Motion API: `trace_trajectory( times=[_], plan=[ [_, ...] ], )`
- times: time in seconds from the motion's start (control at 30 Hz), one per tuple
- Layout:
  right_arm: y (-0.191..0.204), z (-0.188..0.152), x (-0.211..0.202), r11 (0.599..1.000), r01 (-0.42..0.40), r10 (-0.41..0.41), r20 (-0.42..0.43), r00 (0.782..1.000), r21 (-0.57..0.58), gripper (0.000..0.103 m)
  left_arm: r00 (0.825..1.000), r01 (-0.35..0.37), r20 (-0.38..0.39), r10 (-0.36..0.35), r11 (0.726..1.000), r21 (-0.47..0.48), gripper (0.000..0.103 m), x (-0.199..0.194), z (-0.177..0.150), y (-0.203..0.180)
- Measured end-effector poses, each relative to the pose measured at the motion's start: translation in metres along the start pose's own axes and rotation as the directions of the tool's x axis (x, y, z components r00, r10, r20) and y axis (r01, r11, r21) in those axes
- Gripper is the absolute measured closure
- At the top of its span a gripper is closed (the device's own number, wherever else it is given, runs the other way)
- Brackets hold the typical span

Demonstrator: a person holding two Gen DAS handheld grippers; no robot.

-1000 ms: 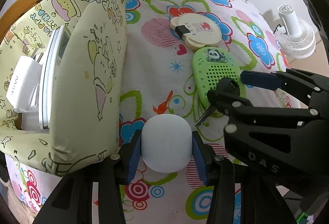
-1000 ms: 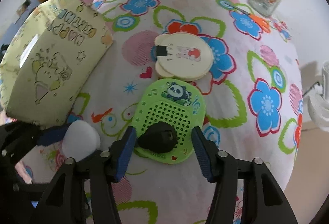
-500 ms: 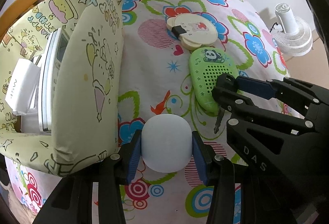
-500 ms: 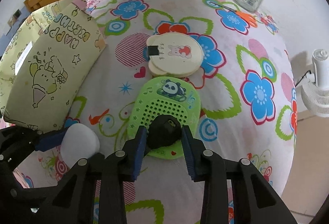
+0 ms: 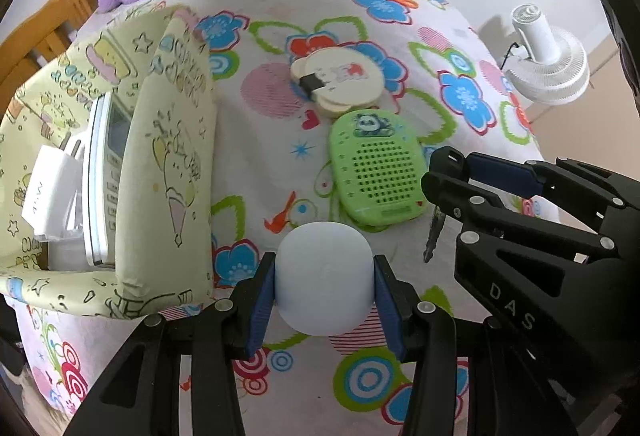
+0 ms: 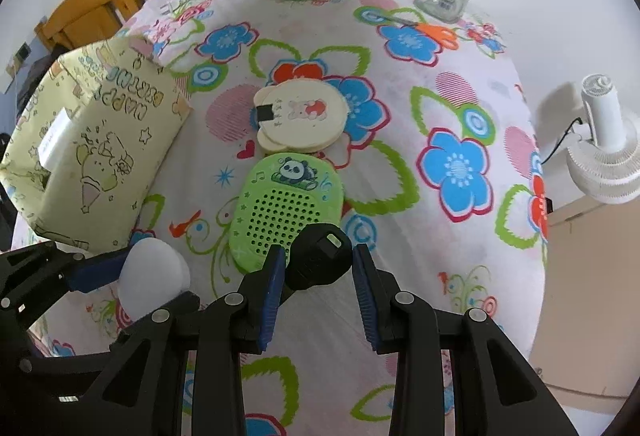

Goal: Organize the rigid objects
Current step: 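Lift the black key fob off the green panda pad with right gripper, then carry the white case with left gripper while right gripper carries the key fob to the box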

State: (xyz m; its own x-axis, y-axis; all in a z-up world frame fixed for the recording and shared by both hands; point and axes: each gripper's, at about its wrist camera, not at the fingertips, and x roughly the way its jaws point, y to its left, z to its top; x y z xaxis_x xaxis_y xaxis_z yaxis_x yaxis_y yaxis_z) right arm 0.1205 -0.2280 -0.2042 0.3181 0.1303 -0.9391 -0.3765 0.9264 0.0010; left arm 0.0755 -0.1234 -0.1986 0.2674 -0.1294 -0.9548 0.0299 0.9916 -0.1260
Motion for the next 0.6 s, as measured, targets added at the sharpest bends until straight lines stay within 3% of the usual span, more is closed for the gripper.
trace_trajectory(
  times=[0.6],
  plan=[
    [-0.011,-0.002,-0.063,0.998,0.008,-0.013,0.091,0.996,0.065,0.066,0.996,-0.019,0.085,0.012,0.996,0.084,0.055,-0.055,0.010,-0.026]
  ],
)
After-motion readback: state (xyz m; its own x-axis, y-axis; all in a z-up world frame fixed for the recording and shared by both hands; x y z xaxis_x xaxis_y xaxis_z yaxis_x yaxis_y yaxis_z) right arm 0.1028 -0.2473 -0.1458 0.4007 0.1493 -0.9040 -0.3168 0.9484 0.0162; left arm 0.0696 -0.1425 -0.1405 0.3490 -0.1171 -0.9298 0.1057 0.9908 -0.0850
